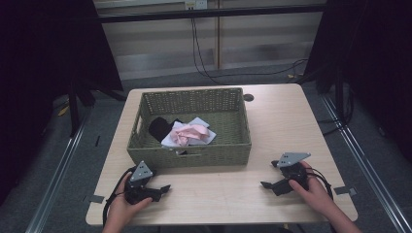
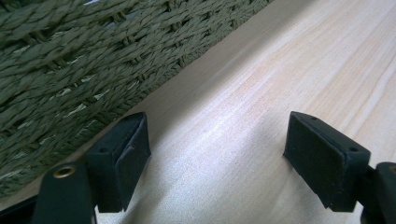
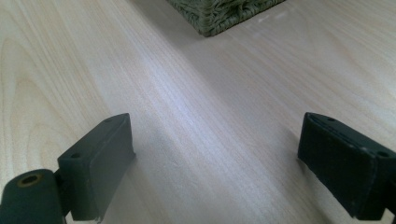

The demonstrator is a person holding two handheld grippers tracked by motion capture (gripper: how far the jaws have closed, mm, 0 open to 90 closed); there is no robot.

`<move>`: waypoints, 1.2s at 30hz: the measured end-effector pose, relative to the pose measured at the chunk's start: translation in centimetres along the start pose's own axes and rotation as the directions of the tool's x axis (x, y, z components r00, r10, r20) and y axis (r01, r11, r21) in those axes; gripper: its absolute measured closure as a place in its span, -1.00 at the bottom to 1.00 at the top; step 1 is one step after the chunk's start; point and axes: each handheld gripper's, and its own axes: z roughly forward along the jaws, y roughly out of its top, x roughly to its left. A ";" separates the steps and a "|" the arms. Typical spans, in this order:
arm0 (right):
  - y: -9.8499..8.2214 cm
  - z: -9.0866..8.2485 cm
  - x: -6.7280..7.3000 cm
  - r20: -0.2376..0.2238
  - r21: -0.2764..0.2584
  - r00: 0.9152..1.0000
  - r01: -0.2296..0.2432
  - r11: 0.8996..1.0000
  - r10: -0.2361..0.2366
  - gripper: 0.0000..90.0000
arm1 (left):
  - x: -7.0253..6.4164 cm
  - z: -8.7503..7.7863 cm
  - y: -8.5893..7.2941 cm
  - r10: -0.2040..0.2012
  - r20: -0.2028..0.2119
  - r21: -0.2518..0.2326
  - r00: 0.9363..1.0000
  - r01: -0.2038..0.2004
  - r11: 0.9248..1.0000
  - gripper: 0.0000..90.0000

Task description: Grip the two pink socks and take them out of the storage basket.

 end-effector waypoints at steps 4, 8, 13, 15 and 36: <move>0.0 0.0 0.0 -0.002 0.000 1.000 -0.002 1.000 0.002 -0.78 | 0.0 0.0 0.0 0.002 0.003 0.003 1.000 -0.002 1.000 -0.54; 0.0 0.0 -0.1 -0.008 -0.002 1.000 -0.006 1.000 0.006 -0.78 | -0.2 0.0 0.0 -0.005 -0.001 0.005 1.000 0.005 1.000 -0.55; 0.0 0.0 -0.2 -0.015 -0.003 1.000 -0.002 1.000 0.001 -0.78 | -0.2 -0.4 0.4 -0.013 0.012 0.052 1.000 0.012 0.999 -0.52; 0.0 0.0 -0.2 -0.015 -0.004 1.000 0.000 1.000 0.000 -0.78 | -0.2 -0.7 0.9 -0.038 0.023 0.070 0.999 0.036 0.997 -0.51; 0.1 0.1 -0.3 -0.017 -0.002 1.000 0.004 1.000 -0.004 -0.78 | -2.4 -4.1 7.7 -0.039 0.174 0.208 0.984 0.002 0.978 -0.47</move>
